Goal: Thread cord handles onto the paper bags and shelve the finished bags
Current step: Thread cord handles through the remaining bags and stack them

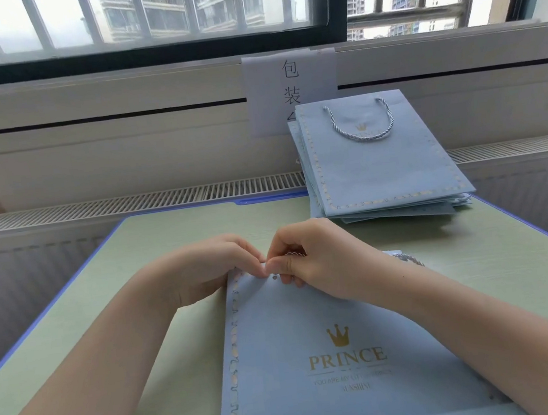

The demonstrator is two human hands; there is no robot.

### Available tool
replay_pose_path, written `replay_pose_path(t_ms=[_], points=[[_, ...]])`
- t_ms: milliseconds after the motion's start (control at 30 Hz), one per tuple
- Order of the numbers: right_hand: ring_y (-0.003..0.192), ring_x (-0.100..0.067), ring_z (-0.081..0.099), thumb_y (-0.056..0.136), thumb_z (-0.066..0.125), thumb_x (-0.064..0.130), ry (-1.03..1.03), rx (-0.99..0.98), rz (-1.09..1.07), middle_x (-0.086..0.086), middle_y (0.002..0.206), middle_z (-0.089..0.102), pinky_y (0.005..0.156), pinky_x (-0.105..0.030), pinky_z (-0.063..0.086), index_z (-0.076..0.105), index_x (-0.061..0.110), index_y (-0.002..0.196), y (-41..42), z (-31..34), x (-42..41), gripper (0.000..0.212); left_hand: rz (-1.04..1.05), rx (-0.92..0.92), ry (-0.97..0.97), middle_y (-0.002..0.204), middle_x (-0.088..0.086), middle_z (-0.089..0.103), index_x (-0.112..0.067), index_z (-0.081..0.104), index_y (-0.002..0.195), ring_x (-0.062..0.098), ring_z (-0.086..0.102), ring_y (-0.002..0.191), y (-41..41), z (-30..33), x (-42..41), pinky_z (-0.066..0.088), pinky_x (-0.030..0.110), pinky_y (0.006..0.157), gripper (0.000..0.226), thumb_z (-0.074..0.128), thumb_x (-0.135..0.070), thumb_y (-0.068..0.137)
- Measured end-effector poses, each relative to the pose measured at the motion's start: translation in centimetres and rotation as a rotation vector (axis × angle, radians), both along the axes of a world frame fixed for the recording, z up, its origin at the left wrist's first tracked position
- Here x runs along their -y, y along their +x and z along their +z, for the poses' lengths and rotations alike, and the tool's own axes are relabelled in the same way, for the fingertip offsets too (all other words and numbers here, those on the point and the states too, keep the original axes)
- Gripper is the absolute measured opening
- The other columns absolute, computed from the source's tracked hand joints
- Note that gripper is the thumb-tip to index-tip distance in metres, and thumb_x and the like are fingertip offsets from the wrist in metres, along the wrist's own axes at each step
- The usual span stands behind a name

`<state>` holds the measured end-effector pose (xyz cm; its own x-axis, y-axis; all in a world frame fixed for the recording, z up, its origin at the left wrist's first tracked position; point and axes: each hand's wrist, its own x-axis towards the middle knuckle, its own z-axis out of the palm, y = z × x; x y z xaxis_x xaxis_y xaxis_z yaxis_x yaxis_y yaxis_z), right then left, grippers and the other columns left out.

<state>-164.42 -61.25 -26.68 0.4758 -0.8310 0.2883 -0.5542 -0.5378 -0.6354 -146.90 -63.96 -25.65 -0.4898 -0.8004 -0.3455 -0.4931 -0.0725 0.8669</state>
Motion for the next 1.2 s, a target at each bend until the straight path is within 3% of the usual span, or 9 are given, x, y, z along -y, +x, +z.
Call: replay_pose_path(t_ms=[267,433,533,667,833,967,1100,1200], points=[[0.058,-0.009,0.056,0.09,0.062,0.014,0.093,-0.003,0.019,0.007,0.064,0.061,0.067,-0.03,0.053,0.062,0.019,0.078,0.0,0.3,-0.1,0.013,-0.011,0.017,-0.009,0.089,0.023,0.06,0.02,0.059,0.096,0.027,0.057,0.081,0.0,0.0,0.1,0.044,0.035,0.079,0.043,0.059,-0.011,0.066],[0.066,-0.003,0.048,0.087,0.065,0.02,-0.067,-0.15,-0.006,0.007,0.077,0.058,0.064,-0.02,0.039,0.062,0.02,0.084,0.6,-0.3,-0.2,0.005,-0.002,-0.009,-0.01,0.087,0.021,0.065,0.012,0.065,0.09,0.028,0.062,0.081,0.0,-0.1,0.0,0.048,0.034,0.079,0.032,0.057,-0.007,0.066],[0.082,-0.006,0.044,0.085,0.067,0.033,-0.101,-0.202,-0.065,0.008,0.096,0.05,0.074,-0.022,0.035,0.055,0.022,0.096,0.4,-0.6,0.0,0.019,0.01,-0.062,-0.011,0.091,0.021,0.068,0.005,0.068,0.093,0.024,0.066,0.081,0.0,-0.1,-0.1,0.053,0.028,0.075,0.031,0.058,-0.009,0.068],[0.102,-0.009,0.047,0.084,0.063,0.047,-0.045,-0.253,-0.142,0.007,0.113,0.051,0.088,-0.028,0.042,0.052,0.023,0.115,-0.6,0.0,0.2,0.041,0.063,-0.088,-0.073,0.103,0.021,0.069,-0.001,0.069,0.105,0.024,0.066,0.087,-0.1,0.0,0.0,0.051,0.032,0.083,0.04,0.063,-0.013,0.067],[0.085,-0.014,0.052,0.083,0.061,0.052,-0.045,-0.325,-0.19,0.006,0.092,0.058,0.072,-0.031,0.044,0.055,0.022,0.1,-0.8,0.6,0.1,0.035,0.043,-0.108,-0.161,0.092,0.018,0.069,-0.004,0.072,0.092,0.024,0.064,0.084,-0.6,0.1,-0.4,0.049,0.03,0.079,0.029,0.062,-0.014,0.067],[0.085,-0.014,0.051,0.082,0.064,0.049,-0.108,-0.251,-0.202,0.005,0.09,0.06,0.074,-0.034,0.044,0.055,0.023,0.093,-0.8,1.0,-0.1,0.03,0.064,-0.192,-0.212,0.086,0.016,0.066,0.003,0.068,0.088,0.024,0.062,0.08,-0.7,0.1,-0.5,0.049,0.025,0.07,0.028,0.058,-0.015,0.069],[0.088,-0.012,0.049,0.082,0.065,0.045,-0.234,-0.154,-0.202,0.004,0.091,0.059,0.077,-0.031,0.04,0.053,0.024,0.104,-0.7,1.6,-0.5,0.033,0.114,-0.334,-0.26,0.08,0.014,0.064,-0.003,0.068,0.078,0.022,0.061,0.074,-0.8,0.4,-0.6,0.051,0.024,0.063,0.023,0.05,-0.017,0.071],[0.084,-0.005,0.042,0.082,0.066,0.042,-0.284,-0.105,-0.178,0.011,0.084,0.053,0.074,-0.023,0.035,0.05,0.026,0.111,-0.6,1.9,-0.8,0.037,0.166,-0.448,-0.176,0.078,0.014,0.063,0.0,0.064,0.08,0.021,0.061,0.066,-0.5,0.4,-0.7,0.051,0.023,0.056,0.023,0.044,-0.01,0.082]])
